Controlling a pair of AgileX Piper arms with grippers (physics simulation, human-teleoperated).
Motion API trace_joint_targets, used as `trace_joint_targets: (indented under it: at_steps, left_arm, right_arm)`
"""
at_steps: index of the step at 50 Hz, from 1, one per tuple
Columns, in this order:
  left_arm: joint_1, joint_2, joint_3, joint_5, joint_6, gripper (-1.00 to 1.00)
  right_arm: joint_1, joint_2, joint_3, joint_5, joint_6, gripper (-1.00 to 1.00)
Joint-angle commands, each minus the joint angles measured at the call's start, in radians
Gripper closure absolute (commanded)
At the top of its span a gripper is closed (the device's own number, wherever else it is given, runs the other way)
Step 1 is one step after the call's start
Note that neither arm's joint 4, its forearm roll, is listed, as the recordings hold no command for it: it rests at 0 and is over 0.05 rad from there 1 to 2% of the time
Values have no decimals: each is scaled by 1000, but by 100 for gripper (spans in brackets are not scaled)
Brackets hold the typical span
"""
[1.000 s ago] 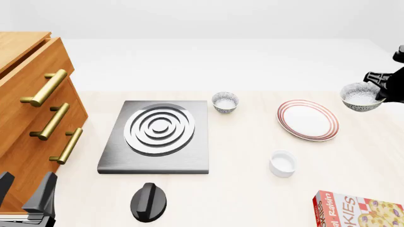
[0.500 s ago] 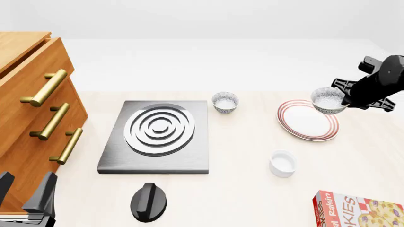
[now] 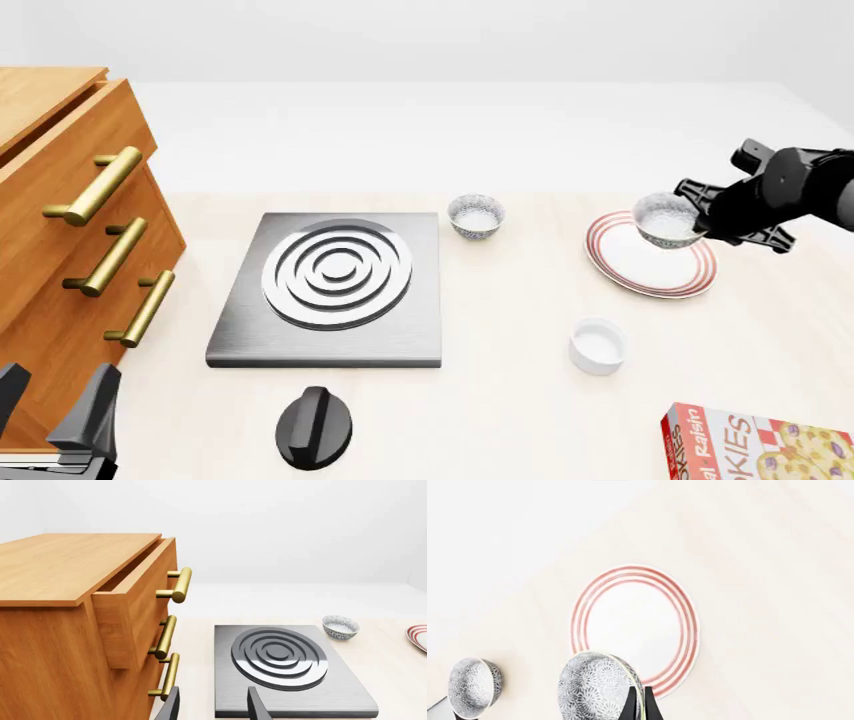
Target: Pick the akita bowl next to the cookies box and place it on the plate.
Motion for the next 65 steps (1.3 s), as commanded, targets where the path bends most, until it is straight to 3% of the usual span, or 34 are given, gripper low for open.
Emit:
trace_joint_targets:
  at_steps: [1, 16, 65]
  left_arm:
    - [0, 0, 0, 0, 0, -100]
    - [0, 0, 0, 0, 0, -100]
    - [0, 0, 0, 0, 0, -100]
  right_arm:
    - [10, 25, 32, -81, 47, 100]
    - [19, 64, 27, -123, 67, 100]
    - [-3, 150, 2, -148, 43, 100]
